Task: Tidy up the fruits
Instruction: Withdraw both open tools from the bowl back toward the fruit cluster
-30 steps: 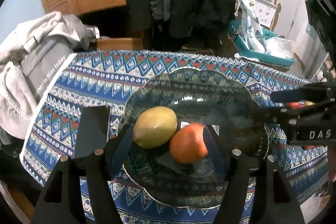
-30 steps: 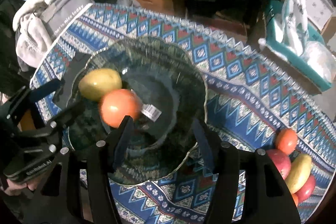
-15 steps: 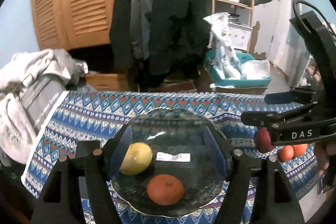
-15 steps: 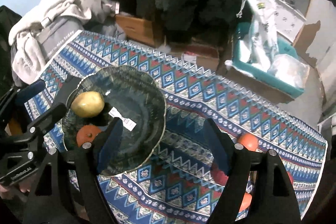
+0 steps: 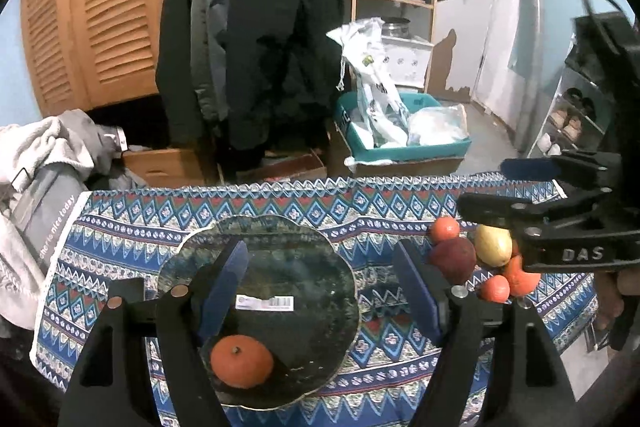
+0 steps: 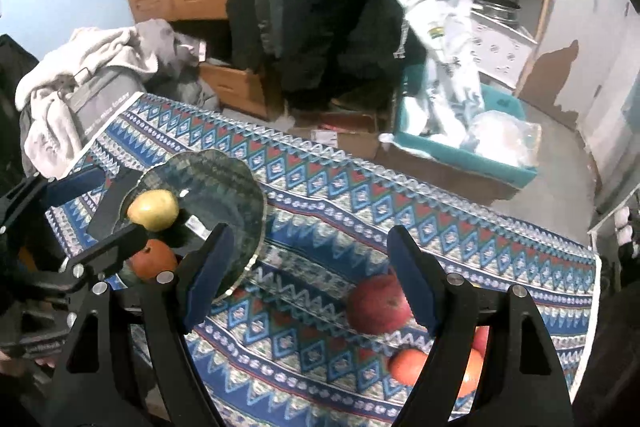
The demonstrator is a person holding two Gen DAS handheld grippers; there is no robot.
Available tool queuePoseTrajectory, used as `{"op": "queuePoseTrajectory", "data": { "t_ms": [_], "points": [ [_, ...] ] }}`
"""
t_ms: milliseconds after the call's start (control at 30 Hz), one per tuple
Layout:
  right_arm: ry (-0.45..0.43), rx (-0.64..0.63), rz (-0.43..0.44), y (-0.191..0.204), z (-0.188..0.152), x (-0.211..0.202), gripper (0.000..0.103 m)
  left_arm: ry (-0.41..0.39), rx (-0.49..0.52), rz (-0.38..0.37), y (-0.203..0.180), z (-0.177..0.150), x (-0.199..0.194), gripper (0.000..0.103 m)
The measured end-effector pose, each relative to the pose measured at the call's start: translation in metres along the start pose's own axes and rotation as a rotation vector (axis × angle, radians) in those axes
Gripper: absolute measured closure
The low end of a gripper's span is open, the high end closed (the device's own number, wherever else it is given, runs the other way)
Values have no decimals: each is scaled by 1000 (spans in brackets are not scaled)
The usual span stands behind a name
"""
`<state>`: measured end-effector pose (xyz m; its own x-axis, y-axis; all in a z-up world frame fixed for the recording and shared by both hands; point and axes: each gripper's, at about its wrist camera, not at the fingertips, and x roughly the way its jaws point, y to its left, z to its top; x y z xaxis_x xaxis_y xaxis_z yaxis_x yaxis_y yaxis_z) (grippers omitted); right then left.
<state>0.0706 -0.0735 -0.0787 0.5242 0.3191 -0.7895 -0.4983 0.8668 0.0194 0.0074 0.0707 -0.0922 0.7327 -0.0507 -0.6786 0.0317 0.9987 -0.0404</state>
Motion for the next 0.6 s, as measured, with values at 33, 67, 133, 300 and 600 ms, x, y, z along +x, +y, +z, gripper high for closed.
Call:
{"op": "queuePoseTrajectory", "data": {
  "t_ms": [33,67,133,300,600],
  "points": [
    [0,0,-7,-3,-2,-3,24,9,0,-7,-4,1,1,26],
    [0,2,-12,-8,-4,-6,24,11,-1,-13,-7,2,1,26],
    [5,16,-14,-17,-9,-12,24,15,3,-24,-15,4,2,26],
    [12,61,-9,-43,-20,-27,24,16,28,-59,-33,6,0,26],
    [9,108,-53,-82,-42,-47,24,32,67,-110,-67,12,5,26]
  ]
}}
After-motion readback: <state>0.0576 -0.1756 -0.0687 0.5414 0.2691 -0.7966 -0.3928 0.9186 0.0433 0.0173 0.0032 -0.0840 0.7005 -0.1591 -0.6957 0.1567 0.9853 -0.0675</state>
